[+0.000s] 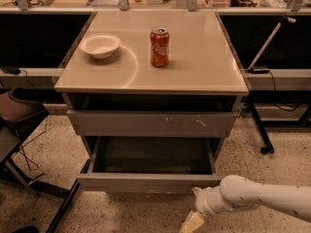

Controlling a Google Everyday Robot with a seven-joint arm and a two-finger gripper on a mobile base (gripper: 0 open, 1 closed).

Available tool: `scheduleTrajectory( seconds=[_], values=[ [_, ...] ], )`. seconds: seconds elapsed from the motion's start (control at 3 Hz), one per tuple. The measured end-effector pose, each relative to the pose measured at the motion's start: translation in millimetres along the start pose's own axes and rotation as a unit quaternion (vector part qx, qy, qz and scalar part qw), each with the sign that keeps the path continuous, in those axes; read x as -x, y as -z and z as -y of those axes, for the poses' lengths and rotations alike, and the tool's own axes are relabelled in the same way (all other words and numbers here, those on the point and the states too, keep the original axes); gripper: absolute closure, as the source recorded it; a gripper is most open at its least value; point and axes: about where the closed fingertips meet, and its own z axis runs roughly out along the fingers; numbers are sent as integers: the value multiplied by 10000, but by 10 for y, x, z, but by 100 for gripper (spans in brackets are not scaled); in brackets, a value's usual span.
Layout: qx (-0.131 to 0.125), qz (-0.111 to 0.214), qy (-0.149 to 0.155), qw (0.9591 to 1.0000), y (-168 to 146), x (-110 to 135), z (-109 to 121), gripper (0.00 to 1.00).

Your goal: Close middle drawer

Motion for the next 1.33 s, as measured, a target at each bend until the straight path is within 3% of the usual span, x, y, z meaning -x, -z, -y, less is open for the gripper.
scheduleTrajectory(
  seconds=[0.33,1.0,1.33],
  values=[
    [-74,29,-16,10000,21,129,176,0],
    [-91,19,43,9999,8,152,189,0],
    [-229,-83,92,9997,21,318,426,0]
  ],
)
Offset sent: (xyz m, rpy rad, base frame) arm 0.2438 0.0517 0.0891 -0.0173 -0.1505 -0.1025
